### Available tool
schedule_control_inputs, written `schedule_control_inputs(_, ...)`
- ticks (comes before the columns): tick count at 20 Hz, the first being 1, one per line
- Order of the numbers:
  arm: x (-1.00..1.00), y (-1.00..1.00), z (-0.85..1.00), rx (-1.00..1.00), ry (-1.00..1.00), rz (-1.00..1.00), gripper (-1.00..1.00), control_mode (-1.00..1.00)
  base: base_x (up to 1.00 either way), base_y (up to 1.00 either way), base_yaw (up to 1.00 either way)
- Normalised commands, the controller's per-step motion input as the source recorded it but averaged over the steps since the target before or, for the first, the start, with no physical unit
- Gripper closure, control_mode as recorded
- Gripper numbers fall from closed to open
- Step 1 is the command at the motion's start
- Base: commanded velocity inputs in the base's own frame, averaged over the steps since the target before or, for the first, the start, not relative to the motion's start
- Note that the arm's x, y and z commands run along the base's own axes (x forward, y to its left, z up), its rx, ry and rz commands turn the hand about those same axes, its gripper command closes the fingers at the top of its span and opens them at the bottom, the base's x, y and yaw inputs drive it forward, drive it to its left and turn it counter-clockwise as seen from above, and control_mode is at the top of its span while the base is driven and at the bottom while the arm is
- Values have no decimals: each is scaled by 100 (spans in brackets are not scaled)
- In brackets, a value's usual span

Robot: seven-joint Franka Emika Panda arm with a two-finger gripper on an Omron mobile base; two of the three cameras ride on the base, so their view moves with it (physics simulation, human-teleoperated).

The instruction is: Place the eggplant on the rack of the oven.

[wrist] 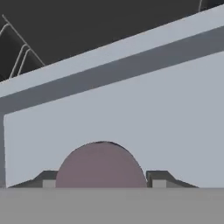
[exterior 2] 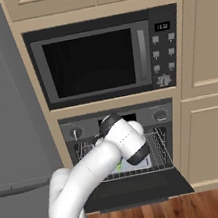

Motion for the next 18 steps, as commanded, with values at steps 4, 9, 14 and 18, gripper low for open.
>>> schedule_control_inputs(4, 17, 0, -17, 0, 0, -9, 100, -100, 0, 0, 0)
schedule_control_inputs(9, 4, 1, -4, 0, 0, -11, -100, -100, 0, 0, 0)
schedule_control_inputs(14, 0, 0, 0, 0, 0, -10, -100, -100, 0, 0, 0)
schedule_control_inputs(18, -9, -2, 14, 0, -10, -5, -100, -100, 0, 0, 0)
